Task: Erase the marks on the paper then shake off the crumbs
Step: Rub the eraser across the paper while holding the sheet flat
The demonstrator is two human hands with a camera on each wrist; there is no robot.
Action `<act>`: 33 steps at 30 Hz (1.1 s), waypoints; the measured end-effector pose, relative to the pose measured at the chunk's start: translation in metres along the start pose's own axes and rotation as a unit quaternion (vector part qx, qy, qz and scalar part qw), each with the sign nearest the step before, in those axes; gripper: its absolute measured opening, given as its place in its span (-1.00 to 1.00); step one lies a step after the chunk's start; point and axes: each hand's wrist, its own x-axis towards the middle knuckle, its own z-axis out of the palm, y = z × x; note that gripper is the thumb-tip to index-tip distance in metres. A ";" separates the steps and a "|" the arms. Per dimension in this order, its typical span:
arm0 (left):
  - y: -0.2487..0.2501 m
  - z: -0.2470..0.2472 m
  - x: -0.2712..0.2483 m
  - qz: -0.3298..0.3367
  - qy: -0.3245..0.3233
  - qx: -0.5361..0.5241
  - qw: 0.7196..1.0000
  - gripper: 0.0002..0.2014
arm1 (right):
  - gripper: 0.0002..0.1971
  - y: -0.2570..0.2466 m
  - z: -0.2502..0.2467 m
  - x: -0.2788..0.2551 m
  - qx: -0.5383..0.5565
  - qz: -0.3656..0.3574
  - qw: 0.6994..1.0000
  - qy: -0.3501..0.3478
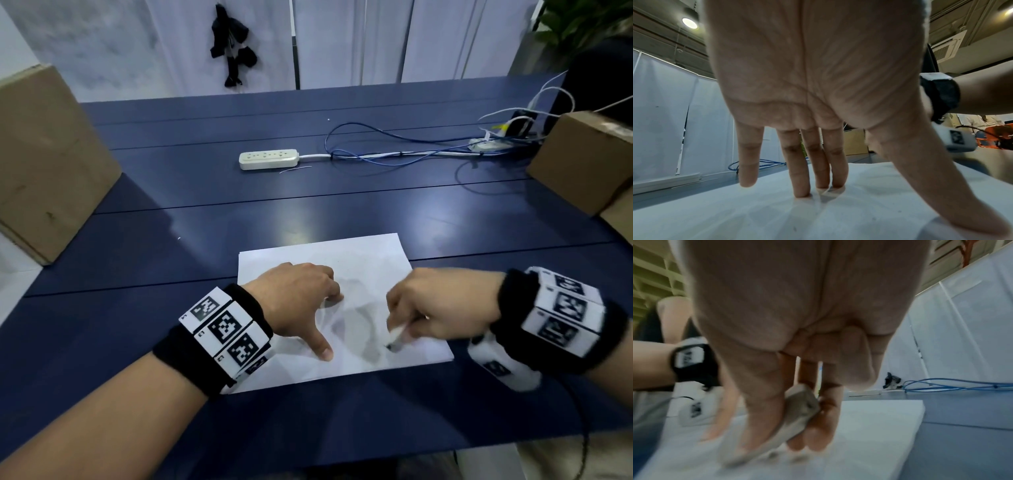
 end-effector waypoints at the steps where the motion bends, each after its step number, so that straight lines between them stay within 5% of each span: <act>1: 0.001 0.000 0.000 0.001 0.001 0.001 1.000 -0.35 | -0.79 0.006 -0.003 0.007 -0.007 0.030 0.999 0.022; 6: 0.001 -0.001 0.001 0.000 0.001 0.002 1.000 -0.30 | -0.70 0.021 -0.011 0.022 -0.084 0.104 0.986 0.103; 12: 0.000 -0.001 0.001 -0.003 -0.005 0.002 1.000 -0.35 | -0.79 -0.001 0.001 -0.004 0.020 0.008 0.999 -0.026; 18: 0.002 -0.002 0.001 -0.001 -0.004 0.004 1.000 -0.29 | -0.57 0.024 -0.012 0.022 -0.063 0.118 0.986 0.102; 24: 0.001 0.000 0.002 -0.004 -0.003 0.000 1.000 -0.35 | -0.77 -0.007 0.003 -0.013 -0.009 -0.030 0.999 -0.017; 29: 0.004 -0.002 0.002 -0.005 -0.001 -0.001 1.000 -0.33 | -0.53 0.020 -0.012 0.017 -0.045 0.116 0.989 0.084; 33: 0.004 -0.002 0.001 -0.008 0.003 -0.004 1.000 -0.28 | -0.76 0.015 -0.005 0.008 -0.112 0.085 0.988 0.072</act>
